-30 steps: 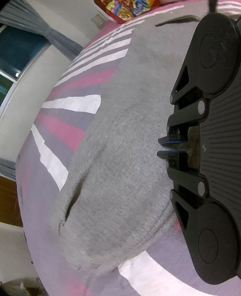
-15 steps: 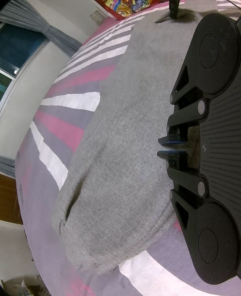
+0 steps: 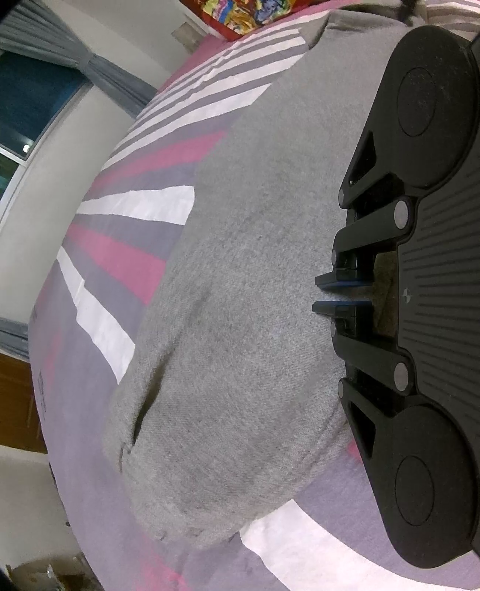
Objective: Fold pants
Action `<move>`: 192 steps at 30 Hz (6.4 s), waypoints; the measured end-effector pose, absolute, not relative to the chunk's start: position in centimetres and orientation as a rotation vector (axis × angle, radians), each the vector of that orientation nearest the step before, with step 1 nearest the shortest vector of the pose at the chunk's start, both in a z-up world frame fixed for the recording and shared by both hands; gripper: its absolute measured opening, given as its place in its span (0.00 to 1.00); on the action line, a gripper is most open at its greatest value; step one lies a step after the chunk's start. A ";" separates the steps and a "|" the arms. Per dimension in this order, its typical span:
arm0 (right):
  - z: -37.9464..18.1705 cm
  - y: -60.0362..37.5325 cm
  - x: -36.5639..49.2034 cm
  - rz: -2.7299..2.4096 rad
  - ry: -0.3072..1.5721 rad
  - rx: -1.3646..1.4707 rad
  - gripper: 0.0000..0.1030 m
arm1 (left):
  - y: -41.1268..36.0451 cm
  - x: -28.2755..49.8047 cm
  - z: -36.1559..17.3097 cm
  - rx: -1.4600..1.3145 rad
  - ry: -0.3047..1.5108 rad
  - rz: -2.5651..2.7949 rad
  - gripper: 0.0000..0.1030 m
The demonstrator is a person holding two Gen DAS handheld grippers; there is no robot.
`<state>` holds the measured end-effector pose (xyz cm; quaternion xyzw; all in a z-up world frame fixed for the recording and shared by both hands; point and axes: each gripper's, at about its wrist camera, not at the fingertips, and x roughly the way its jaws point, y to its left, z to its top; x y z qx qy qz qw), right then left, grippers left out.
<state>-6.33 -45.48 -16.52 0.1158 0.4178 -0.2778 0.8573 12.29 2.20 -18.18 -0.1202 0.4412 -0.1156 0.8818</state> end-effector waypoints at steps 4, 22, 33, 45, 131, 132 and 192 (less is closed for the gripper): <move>-14.9 -45.1 -4.5 -0.605 0.831 0.100 0.29 | 2.0 12.3 -18.1 -0.247 0.921 -0.233 0.07; -16.0 -53.9 -10.8 -0.686 0.667 0.676 0.15 | 1.0 12.3 -17.9 -0.192 0.923 -0.206 0.07; -15.5 -57.6 -11.1 -0.701 0.639 0.560 0.44 | 0.1 12.3 -17.8 -0.145 0.924 -0.177 0.07; -13.8 -58.3 -13.6 -0.668 0.491 0.590 0.05 | -0.6 11.9 -17.5 -0.100 0.923 -0.147 0.07; -19.3 -63.1 -18.7 -0.635 0.576 0.848 0.28 | -19.2 8.0 -16.9 0.073 0.889 -0.463 0.12; -19.5 -63.2 -18.5 -0.639 0.558 0.883 0.28 | -19.3 8.0 -16.9 0.073 0.890 -0.463 0.12; -19.0 -61.9 -17.8 -0.682 0.564 0.736 0.15 | -30.8 4.6 -16.8 0.174 0.929 -0.602 0.12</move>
